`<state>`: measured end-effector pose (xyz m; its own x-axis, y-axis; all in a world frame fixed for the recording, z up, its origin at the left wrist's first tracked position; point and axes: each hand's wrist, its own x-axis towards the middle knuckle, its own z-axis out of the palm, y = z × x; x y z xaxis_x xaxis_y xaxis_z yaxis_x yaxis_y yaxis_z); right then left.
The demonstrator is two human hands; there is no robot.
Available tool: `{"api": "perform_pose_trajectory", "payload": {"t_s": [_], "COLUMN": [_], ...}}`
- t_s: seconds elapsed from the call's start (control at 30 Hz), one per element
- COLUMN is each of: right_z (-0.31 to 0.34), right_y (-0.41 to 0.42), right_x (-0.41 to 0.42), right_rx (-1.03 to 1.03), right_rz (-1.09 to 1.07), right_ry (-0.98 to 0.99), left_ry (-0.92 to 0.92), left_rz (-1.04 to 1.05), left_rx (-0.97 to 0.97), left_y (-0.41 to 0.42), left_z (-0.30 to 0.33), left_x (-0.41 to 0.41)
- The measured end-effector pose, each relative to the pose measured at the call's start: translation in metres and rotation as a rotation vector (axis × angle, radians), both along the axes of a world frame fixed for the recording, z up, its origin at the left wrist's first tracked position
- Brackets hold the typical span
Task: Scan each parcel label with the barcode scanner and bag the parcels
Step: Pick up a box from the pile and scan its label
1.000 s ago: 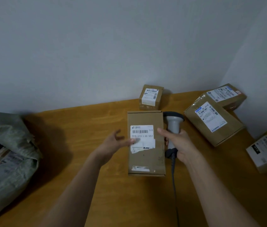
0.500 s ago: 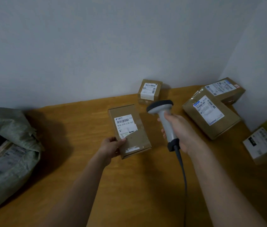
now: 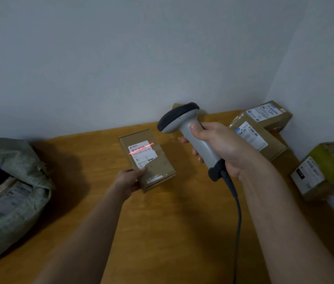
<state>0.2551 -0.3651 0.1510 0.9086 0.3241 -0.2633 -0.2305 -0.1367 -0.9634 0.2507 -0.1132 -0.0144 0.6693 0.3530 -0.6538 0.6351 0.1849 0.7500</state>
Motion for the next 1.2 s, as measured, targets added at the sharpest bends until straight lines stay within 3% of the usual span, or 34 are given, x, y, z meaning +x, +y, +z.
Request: {"api": "perform_pose_trajectory", "payload": {"t_s": [0.33, 0.47, 0.6, 0.83, 0.97, 1.2], "right_z": [0.016, 0.013, 0.009, -0.006, -0.022, -0.059], "right_y": [0.0, 0.033, 0.082, 0.195, 0.252, 0.297], "right_x": [-0.007, -0.013, -0.023, -0.053, -0.072, -0.088], "right_rx": [0.094, 0.115, 0.084, 0.054, 0.02, -0.051], "right_rz": [-0.017, -0.002, 0.031, 0.133, 0.196, 0.188], "right_ry": [0.026, 0.097, 0.137, 0.203, 0.249, 0.312], "left_ry": [-0.085, -0.245, -0.356, -0.24, -0.146, 0.246], "left_rz": [0.129, 0.469, 0.851, 1.101, 1.043, 0.564], "left_rx": [-0.045, -0.044, 0.076, 0.169, 0.253, 0.464], "left_y": [-0.001, 0.022, 0.073, 0.198, 0.281, 0.361], "left_z": [0.009, 0.028, 0.05, 0.051, 0.039, -0.002], "left_x": [-0.006, -0.022, -0.042, -0.108, -0.138, -0.157]}}
